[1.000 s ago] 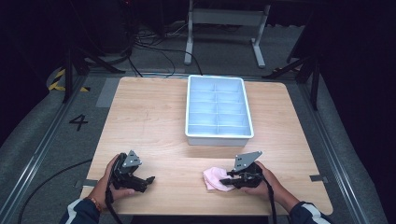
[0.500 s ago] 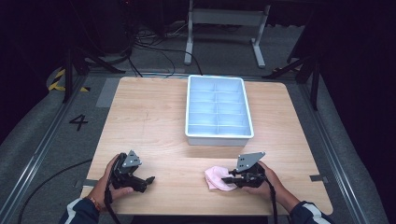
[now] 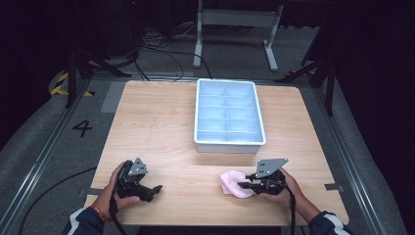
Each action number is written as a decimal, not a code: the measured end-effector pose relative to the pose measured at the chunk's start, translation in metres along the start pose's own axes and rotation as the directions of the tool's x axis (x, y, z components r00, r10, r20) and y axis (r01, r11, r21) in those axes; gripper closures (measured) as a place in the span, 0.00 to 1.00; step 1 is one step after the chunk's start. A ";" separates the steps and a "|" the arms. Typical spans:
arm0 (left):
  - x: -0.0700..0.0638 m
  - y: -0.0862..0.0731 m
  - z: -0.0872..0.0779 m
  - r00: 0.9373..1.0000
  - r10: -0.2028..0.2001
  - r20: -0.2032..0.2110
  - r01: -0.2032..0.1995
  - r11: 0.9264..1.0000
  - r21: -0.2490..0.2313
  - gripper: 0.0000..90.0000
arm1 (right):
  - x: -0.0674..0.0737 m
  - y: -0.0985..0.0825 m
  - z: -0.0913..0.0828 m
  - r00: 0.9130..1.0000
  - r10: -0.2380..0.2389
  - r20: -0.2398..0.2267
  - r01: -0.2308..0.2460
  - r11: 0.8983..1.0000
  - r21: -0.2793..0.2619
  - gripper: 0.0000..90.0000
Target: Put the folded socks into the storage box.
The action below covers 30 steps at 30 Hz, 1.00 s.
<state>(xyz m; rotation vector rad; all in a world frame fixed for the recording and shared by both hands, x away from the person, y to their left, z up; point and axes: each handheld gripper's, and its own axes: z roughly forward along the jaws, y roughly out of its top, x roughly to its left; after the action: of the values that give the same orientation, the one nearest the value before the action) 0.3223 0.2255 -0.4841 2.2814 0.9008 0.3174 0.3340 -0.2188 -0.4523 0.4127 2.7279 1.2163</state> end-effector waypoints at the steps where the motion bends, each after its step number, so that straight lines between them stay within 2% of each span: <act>1: 0.000 0.000 0.000 1.000 0.000 0.002 0.000 1.000 0.000 0.00 | -0.001 -0.001 -0.002 1.000 0.001 0.005 -0.001 1.000 -0.002 0.86; 8: 0.000 0.000 0.000 1.000 -0.001 0.001 0.001 1.000 -0.002 0.00 | -0.008 0.000 -0.021 0.999 0.012 0.040 -0.010 0.999 -0.041 0.86; 15: 0.000 0.000 0.000 1.000 -0.001 -0.002 0.001 1.000 0.000 0.00 | -0.009 0.004 -0.036 0.997 0.000 0.076 0.005 0.998 -0.065 0.86; 25: 0.000 0.000 0.000 1.000 -0.001 -0.002 0.001 1.000 0.000 0.00 | -0.011 0.015 -0.060 0.994 -0.002 0.113 0.018 0.989 -0.145 0.86; 30: 0.000 0.000 0.000 1.000 0.002 -0.004 -0.002 1.000 0.000 0.00 | -0.012 0.018 -0.069 0.991 -0.005 0.132 0.026 0.986 -0.163 0.86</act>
<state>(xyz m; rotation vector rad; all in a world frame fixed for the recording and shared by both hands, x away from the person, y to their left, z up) 0.3222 0.2257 -0.4839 2.2831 0.9001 0.3227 0.3339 -0.2598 -0.3934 0.4345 2.4938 1.3474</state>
